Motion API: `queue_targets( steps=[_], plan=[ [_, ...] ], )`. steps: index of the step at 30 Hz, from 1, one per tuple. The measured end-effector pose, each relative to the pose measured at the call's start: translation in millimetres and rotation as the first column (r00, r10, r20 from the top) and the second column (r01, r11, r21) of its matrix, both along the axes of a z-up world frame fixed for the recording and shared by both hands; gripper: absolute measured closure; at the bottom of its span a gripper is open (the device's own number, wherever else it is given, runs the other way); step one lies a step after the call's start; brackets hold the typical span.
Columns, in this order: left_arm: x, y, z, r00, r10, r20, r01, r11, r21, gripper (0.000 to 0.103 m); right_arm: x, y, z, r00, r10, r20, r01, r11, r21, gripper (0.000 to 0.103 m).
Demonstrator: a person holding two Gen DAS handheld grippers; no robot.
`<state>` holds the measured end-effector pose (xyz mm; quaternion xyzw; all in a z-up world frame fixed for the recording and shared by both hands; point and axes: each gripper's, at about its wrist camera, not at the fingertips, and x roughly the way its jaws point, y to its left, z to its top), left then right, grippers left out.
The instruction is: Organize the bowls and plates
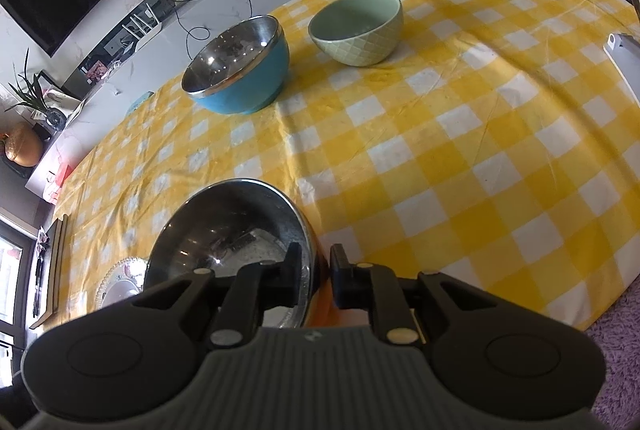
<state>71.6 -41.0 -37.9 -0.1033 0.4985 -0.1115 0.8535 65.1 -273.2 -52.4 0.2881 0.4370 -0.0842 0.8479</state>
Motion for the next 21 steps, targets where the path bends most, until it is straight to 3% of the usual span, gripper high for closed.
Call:
queue_targets(
  steps=[2,4,7,13,21],
  plan=[
    [0,-1,2,1.000,-0.010,0.008,0.010,1.000,-0.005,0.079,0,0,0,1.000,-0.001,0.001,0.001,1.000,0.003,0.088],
    [-1,-2,3,1.000,-0.013,0.018,0.013,1.000,-0.001,0.073,0,0,0,1.000,0.003,0.002,-0.003,1.000,0.003,0.076],
    [-2,-1,6,0.999,-0.011,0.034,0.010,1.000,0.011,0.066,-1,2,3,1.000,0.007,0.011,-0.007,1.000,-0.007,0.072],
    [-3,5,14,0.997,0.003,0.073,-0.005,1.000,0.030,0.060,-3,5,12,0.999,0.010,0.042,-0.007,0.997,-0.070,0.064],
    [-2,5,32,0.991,-0.033,0.129,0.022,0.996,0.086,0.059,-3,5,23,0.998,0.010,0.066,-0.003,0.995,-0.104,0.060]
  ],
)
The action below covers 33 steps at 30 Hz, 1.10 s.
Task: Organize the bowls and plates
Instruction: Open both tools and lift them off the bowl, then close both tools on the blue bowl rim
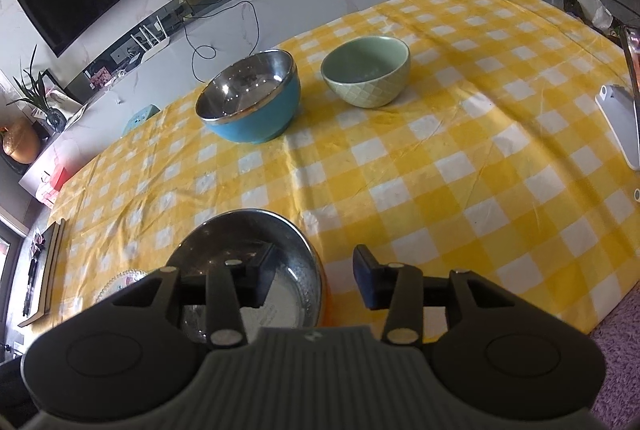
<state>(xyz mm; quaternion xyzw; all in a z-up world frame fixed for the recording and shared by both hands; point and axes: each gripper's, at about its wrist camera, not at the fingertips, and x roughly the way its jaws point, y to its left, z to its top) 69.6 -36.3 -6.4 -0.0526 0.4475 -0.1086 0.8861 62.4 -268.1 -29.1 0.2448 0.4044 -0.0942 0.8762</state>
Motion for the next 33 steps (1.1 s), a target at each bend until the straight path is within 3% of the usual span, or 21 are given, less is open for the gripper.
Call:
queue_targets(
  steps=[20,33],
  plan=[
    [48,-11,32,0.996,-0.073,0.052,0.070,0.996,0.047,0.059,45,-3,25,0.997,0.058,0.042,-0.055,0.996,-0.068,0.060],
    [105,-30,23,0.993,-0.114,0.034,0.113,0.993,0.046,0.059,101,-20,19,0.997,0.068,0.032,-0.065,0.995,-0.080,0.060]
  ],
)
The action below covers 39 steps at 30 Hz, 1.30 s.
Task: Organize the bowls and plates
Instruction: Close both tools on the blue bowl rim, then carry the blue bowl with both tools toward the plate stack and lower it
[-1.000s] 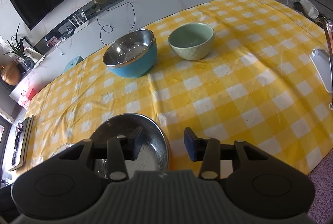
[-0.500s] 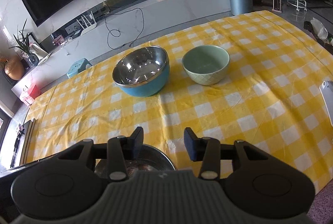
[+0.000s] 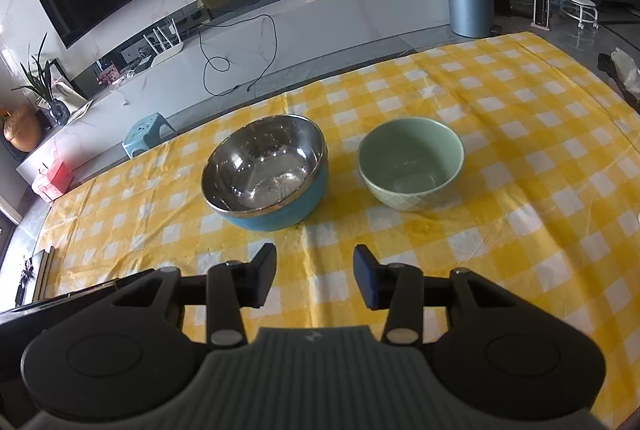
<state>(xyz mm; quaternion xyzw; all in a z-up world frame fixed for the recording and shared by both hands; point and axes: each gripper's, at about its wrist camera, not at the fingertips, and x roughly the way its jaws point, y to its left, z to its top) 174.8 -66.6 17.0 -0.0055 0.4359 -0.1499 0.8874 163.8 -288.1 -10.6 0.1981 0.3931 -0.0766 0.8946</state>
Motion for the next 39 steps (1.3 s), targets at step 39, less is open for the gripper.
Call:
queue_targets(
  steps=[39],
  plan=[
    [100,-52,-49,0.999,-0.008,-0.043,0.009,0.999,0.042,0.091,125,-16,-58,0.999,0.014,-0.052,-0.017,0.998,-0.061,0.090]
  ],
)
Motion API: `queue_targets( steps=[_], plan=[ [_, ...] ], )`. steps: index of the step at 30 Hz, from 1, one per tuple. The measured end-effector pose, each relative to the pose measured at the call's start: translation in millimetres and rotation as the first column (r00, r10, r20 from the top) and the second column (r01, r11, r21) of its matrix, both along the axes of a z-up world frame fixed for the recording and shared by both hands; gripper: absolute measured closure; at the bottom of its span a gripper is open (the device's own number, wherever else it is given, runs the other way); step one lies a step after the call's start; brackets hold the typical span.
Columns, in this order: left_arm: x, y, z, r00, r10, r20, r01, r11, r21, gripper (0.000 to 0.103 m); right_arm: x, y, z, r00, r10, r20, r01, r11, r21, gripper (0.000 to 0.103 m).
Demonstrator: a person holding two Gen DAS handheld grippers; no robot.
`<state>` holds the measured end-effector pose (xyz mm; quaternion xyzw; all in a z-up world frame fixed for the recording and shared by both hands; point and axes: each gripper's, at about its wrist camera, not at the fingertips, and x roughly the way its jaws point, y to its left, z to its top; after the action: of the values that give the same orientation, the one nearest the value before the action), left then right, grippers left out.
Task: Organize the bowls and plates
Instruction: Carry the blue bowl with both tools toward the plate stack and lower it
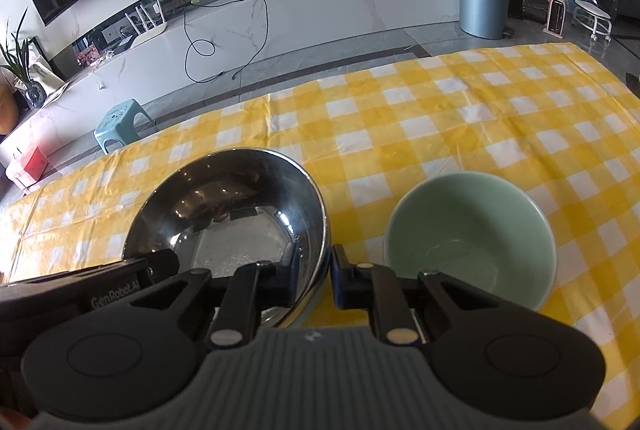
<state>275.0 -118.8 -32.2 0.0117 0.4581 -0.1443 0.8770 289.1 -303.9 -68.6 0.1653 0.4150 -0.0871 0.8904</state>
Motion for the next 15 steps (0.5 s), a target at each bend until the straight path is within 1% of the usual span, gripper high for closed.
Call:
queue_targets(
  steps=[4,8,10,15],
  plan=[
    [-2,4,5,1.000,0.011,-0.004,-0.011,1.000,-0.011,0.093,-2,1,3,1.000,-0.011,-0.007,0.011,1.000,0.002,0.093],
    [-8,8,16,1.000,0.013,0.005,-0.013,1.000,-0.021,0.094,-10,0,11,1.000,-0.016,0.004,0.016,0.999,0.029,0.093],
    [-14,13,24,1.000,0.019,0.005,-0.019,0.999,-0.034,0.094,-17,1,17,1.000,-0.022,0.010,0.022,0.999,0.042,0.093],
    [-36,26,46,0.999,0.031,0.032,-0.029,0.998,-0.050,0.094,-41,5,33,0.999,-0.025,0.033,0.022,0.996,0.089,0.093]
  ],
)
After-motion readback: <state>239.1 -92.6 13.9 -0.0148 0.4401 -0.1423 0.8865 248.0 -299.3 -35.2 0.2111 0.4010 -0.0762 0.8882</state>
